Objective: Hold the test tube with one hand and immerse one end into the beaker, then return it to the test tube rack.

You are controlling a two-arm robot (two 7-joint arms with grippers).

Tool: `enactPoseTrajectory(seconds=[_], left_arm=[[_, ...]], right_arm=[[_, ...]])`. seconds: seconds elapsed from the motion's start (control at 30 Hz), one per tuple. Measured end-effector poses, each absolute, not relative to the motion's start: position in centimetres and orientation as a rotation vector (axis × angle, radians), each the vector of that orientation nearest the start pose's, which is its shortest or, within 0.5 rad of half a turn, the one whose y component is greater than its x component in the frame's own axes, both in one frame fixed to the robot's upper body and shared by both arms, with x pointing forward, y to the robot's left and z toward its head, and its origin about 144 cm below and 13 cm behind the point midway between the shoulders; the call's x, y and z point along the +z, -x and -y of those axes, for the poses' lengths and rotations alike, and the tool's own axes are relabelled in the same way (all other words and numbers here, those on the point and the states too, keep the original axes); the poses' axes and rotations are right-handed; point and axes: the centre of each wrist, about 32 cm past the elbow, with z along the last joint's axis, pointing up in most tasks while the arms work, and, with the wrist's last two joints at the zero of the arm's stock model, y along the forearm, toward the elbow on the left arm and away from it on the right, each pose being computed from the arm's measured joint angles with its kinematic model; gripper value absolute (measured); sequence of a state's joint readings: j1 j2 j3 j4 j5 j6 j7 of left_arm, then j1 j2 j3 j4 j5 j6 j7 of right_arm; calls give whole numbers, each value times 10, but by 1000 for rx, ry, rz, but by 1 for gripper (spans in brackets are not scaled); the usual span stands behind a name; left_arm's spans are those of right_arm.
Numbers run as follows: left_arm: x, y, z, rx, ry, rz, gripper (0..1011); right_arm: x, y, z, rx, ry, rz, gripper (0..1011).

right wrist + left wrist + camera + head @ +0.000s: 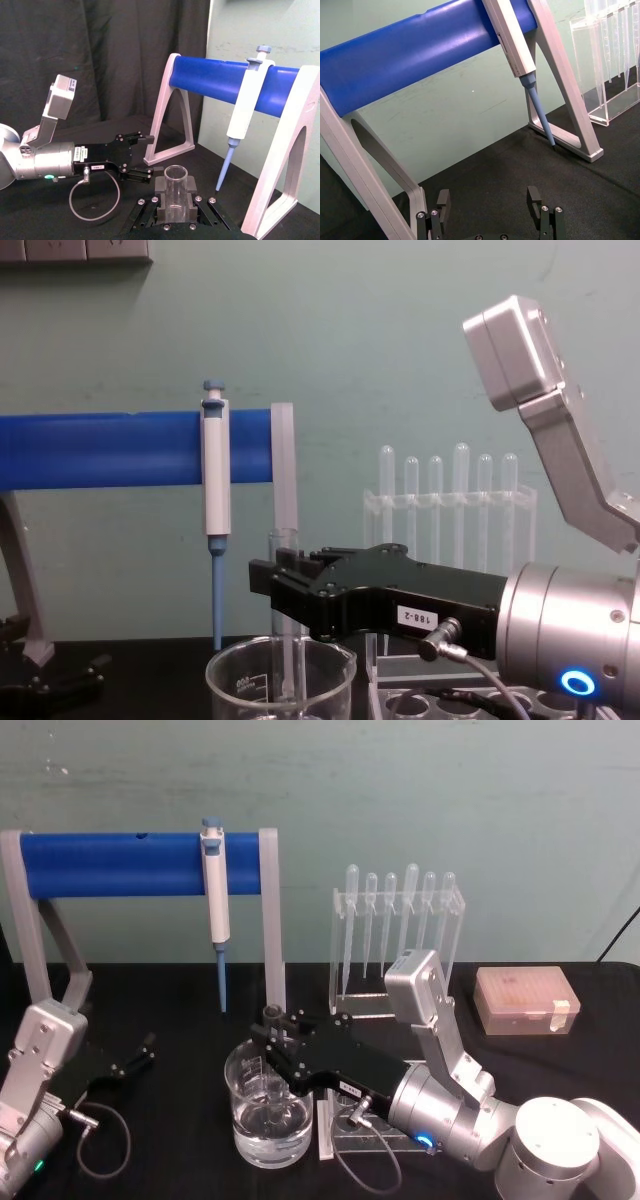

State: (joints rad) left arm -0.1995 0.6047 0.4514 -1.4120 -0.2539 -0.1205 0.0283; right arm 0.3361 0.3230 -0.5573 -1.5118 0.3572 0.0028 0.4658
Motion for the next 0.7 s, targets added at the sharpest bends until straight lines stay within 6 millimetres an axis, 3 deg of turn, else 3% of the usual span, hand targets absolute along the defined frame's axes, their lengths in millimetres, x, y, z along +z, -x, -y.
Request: enactPoseTrajectory(seconds=[0.7], left_arm=[[1140,-489,-310,1248,-304,285,1000]], right_arm=[[1196,-511,164,-603,13,110,224]])
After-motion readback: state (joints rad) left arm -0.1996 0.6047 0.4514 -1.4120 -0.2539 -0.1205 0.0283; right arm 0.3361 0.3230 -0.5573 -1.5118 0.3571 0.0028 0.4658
